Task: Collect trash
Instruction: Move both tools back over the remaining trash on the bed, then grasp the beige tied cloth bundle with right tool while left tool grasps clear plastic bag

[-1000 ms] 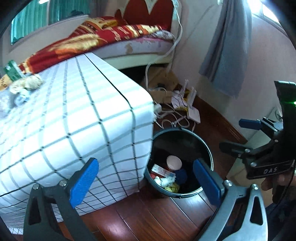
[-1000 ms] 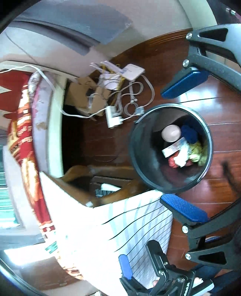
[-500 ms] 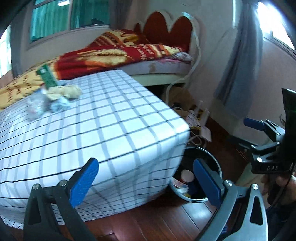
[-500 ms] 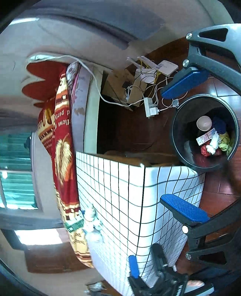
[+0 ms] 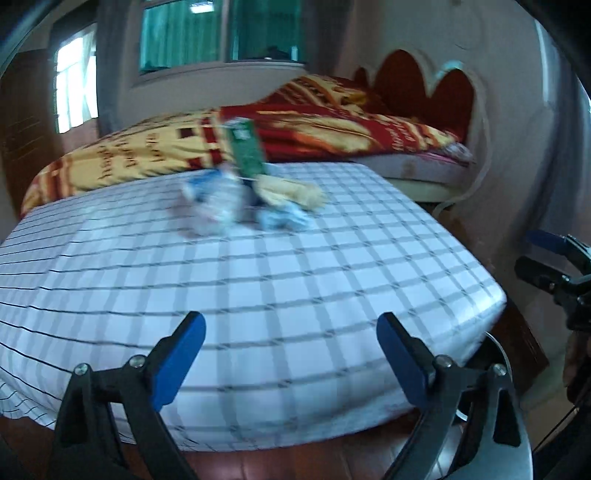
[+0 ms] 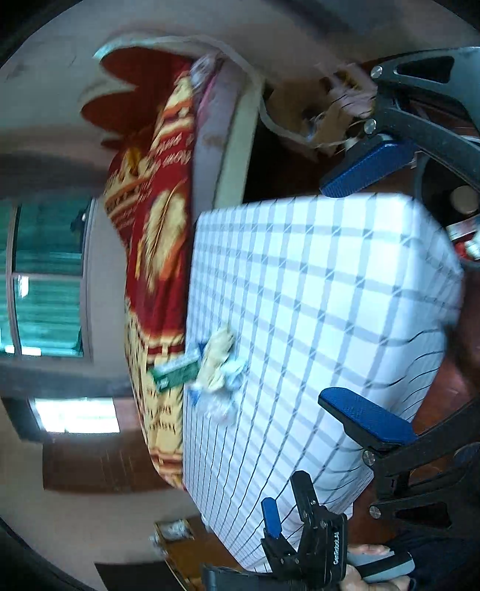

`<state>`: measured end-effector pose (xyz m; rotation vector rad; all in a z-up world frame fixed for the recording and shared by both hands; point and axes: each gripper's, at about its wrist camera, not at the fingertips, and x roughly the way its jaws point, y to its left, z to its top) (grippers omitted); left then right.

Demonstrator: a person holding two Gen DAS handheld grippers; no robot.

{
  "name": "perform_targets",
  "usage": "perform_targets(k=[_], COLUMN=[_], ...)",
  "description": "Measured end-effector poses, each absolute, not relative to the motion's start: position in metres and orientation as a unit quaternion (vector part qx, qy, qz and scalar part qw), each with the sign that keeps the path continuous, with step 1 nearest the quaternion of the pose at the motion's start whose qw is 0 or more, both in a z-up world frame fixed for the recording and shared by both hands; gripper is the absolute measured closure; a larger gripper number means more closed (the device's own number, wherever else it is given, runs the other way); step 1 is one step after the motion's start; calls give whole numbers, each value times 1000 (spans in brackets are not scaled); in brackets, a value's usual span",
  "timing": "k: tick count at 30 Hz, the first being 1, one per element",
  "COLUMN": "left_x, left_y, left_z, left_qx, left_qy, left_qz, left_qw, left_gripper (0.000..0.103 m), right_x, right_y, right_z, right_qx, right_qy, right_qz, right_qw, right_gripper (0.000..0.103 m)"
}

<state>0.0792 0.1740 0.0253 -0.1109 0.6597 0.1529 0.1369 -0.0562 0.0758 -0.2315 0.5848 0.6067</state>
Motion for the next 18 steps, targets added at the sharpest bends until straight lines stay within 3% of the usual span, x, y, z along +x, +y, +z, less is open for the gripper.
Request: perform_targets(k=[4, 18], left_x=[93, 193], left_y=[210, 271], left_z=[29, 4], left_qx=[-58, -50], left_qy=[317, 342], left_qz=[103, 108], left_qw=[941, 932], left_gripper=[11, 23], right_x=[166, 290], right_y=[-3, 116], right_z=[76, 37], right_qx=[-126, -138], right_qy=[282, 339], right_qz=[325, 368], right_qw=[894, 855], right_gripper=[0, 30])
